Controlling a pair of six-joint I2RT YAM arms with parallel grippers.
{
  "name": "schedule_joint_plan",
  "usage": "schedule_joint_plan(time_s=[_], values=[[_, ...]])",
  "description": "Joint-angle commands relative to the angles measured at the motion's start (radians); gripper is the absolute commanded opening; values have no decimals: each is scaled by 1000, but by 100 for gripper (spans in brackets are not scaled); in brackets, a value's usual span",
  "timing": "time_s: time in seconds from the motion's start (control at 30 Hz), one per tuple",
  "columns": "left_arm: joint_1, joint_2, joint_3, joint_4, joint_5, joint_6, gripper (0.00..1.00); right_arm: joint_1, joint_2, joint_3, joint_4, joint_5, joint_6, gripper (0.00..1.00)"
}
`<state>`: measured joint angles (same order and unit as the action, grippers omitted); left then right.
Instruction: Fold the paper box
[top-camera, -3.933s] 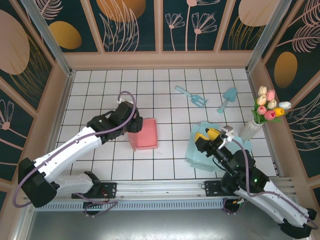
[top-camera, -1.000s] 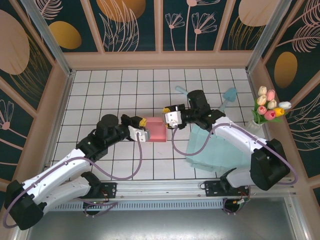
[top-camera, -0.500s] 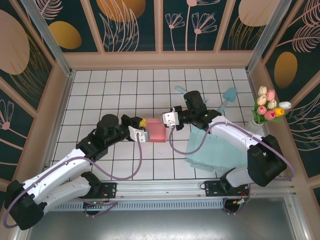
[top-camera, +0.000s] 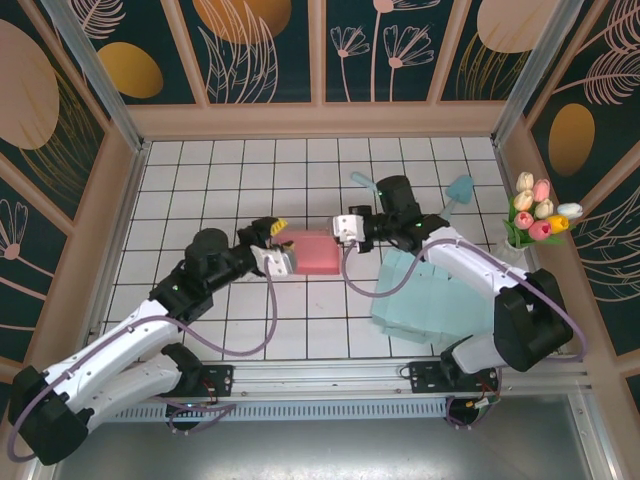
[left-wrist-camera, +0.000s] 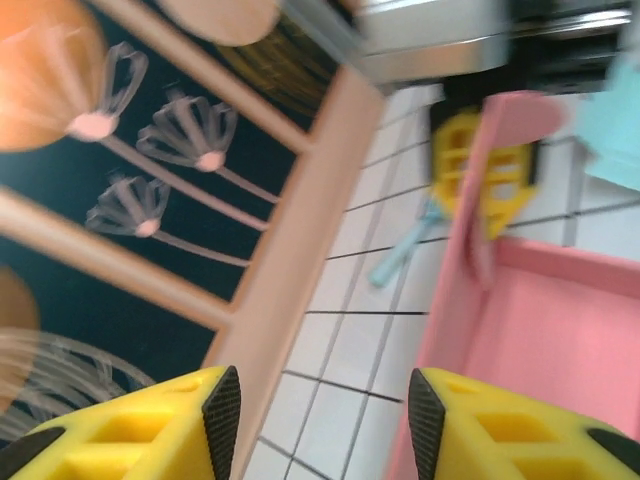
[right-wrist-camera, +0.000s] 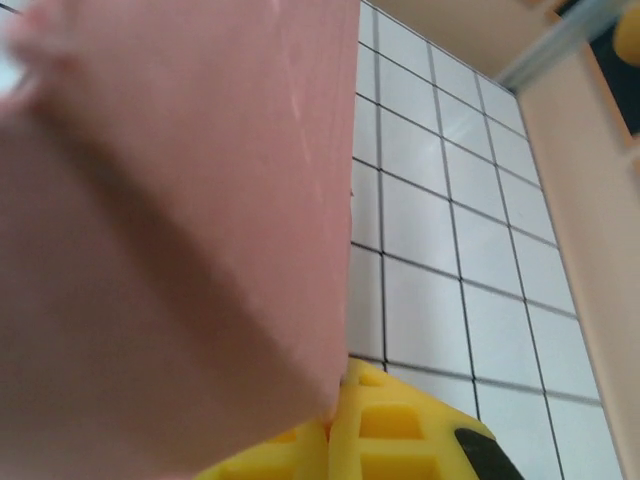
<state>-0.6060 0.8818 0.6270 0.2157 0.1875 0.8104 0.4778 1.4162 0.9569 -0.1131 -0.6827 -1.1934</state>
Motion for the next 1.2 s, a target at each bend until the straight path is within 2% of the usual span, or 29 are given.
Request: schedule_joint_plan(time_s=[0.0,0.1,0.23,0.4,0.43,0.5,0.57,0.7,0.83,1.17], values=[[94,57,94,108,17,-338,53,-63,-51,13,-10,-58,29,0],[161,166,228,29,-161,-573,66,-125,-82,-5,0,-63,30,0],[245,328,414,-125,-181,-794,65,-200,-107,-12,8,-90,28,0],[293,600,761,-453,-165,-1090,60,-223,-128,-32,48,-152,17,0],[293,653,822,-516,-153,-1149,59,-221,-126,-35,58,-164,16,0],[292,715,883,-580,-75,-1246,63,-211,-122,-37,73,-169,17,0],[291,731,873,-572,2,-1351,66,-197,-120,-38,84,-160,15,0],[290,719,836,-568,27,-1477,65,-186,-104,-29,90,-163,25,0],[281,697,744,-516,111,-1579,63,-173,-67,-4,61,-170,10,0],[191,622,592,-469,113,-1643,64,-111,20,-13,139,-133,16,0]])
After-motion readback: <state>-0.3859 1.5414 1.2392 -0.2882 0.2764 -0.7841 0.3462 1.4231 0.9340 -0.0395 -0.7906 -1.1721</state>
